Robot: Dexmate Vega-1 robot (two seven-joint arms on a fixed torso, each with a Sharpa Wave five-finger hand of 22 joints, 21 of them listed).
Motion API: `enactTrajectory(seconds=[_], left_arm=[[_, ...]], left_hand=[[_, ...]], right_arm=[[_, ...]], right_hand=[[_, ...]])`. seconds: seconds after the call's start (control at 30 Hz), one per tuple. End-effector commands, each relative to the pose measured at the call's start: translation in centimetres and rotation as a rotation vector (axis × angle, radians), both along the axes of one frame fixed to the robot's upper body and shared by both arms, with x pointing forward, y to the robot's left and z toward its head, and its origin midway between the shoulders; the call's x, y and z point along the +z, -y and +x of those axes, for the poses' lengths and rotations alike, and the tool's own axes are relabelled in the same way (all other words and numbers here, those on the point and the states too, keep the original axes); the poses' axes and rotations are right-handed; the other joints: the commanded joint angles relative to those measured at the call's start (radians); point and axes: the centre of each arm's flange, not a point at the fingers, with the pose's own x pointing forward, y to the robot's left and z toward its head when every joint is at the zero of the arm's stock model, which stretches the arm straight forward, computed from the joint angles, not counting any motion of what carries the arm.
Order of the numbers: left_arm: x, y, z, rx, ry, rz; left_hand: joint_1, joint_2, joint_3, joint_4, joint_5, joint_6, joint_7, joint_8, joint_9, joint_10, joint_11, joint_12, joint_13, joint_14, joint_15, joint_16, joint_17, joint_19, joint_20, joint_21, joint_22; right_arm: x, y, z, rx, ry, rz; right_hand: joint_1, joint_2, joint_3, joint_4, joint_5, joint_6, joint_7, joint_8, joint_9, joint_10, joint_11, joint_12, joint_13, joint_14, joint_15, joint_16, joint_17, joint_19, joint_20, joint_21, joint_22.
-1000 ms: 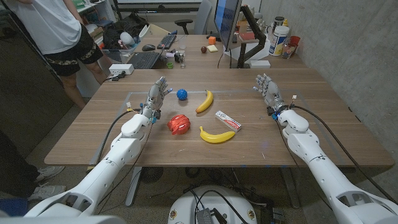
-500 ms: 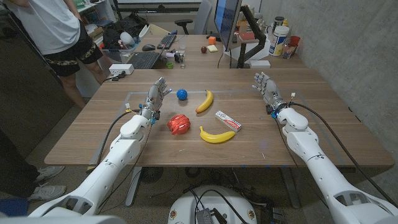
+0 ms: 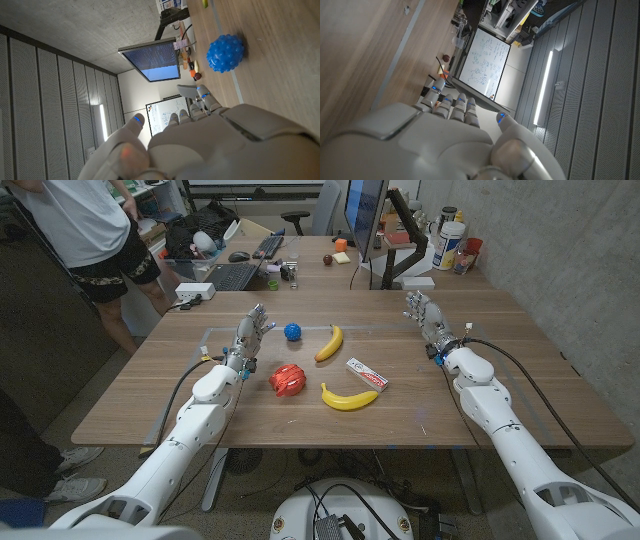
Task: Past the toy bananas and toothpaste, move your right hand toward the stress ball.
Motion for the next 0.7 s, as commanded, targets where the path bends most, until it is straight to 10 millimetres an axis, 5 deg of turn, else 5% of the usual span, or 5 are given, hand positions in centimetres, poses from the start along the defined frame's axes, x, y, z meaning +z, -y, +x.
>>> enactTrajectory(seconds=[0.03,0.7], left_arm=[[0.0,-0.1,0.1,-0.002,0.005,0.001],[0.1,0.0,0.1,-0.006,0.012,0.004]], left_hand=[[-0.005,0.097,0.009,-0.001,0.003,-0.024,0.002,0.004,0.002,-0.006,0.002,0.007,0.005,-0.025,-0.020,0.005,0.002,-0.041,-0.059,-0.006,0.005],[-0.006,0.097,0.010,-0.001,0.003,-0.024,0.002,0.004,0.002,-0.007,-0.001,0.007,0.005,-0.025,-0.019,0.005,0.002,-0.039,-0.059,-0.011,0.005]], right_arm=[[1.1,-0.6,0.0,-0.008,0.021,-0.041],[3.2,-1.5,-0.7,-0.042,0.074,-0.131]], right_hand=[[0.014,0.099,0.004,-0.002,0.005,0.007,0.003,0.008,0.005,0.001,0.004,0.003,0.003,-0.005,-0.001,0.006,0.003,0.000,-0.051,-0.003,0.002],[0.018,0.099,0.005,-0.004,0.004,0.008,0.001,0.008,0.005,0.001,0.002,0.003,0.003,-0.008,-0.004,0.006,0.002,0.001,-0.052,-0.012,0.002]])
